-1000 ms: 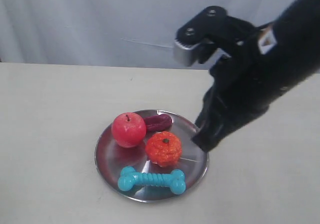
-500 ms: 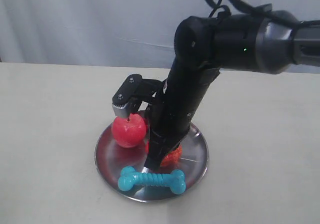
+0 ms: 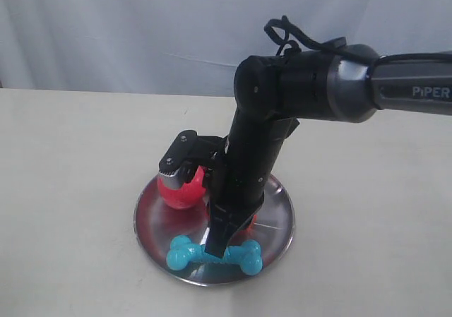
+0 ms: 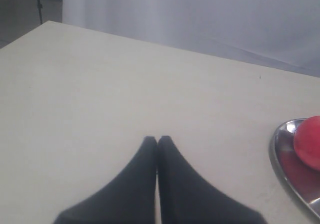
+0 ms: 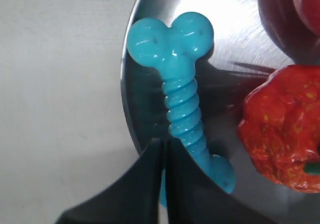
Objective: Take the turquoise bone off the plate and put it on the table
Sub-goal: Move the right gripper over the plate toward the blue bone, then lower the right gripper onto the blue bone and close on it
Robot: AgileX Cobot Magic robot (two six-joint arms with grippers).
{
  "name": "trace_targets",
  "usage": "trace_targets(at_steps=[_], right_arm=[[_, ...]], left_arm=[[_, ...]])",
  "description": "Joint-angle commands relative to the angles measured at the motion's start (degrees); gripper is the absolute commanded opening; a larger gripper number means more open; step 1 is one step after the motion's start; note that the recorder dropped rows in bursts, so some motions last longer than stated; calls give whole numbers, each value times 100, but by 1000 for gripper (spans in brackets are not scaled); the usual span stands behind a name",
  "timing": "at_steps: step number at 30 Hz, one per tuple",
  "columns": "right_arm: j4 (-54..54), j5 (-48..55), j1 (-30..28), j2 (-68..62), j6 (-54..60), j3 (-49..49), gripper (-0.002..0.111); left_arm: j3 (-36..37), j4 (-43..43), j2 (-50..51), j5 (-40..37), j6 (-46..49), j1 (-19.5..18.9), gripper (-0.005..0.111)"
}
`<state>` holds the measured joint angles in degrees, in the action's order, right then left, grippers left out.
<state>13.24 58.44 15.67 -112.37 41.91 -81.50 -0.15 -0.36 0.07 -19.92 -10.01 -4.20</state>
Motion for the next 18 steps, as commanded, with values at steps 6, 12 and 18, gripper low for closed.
trace_targets(at_steps=[6, 12, 18], right_arm=[[39, -13, 114, 15, 52, -42, 54], [54, -130, 127, 15, 52, -42, 53], [54, -314, 127, -52, 52, -42, 53]], left_arm=[[15, 36, -7, 31, -11, -26, 0], [15, 36, -7, 31, -11, -26, 0], [15, 36, -7, 31, -11, -26, 0]])
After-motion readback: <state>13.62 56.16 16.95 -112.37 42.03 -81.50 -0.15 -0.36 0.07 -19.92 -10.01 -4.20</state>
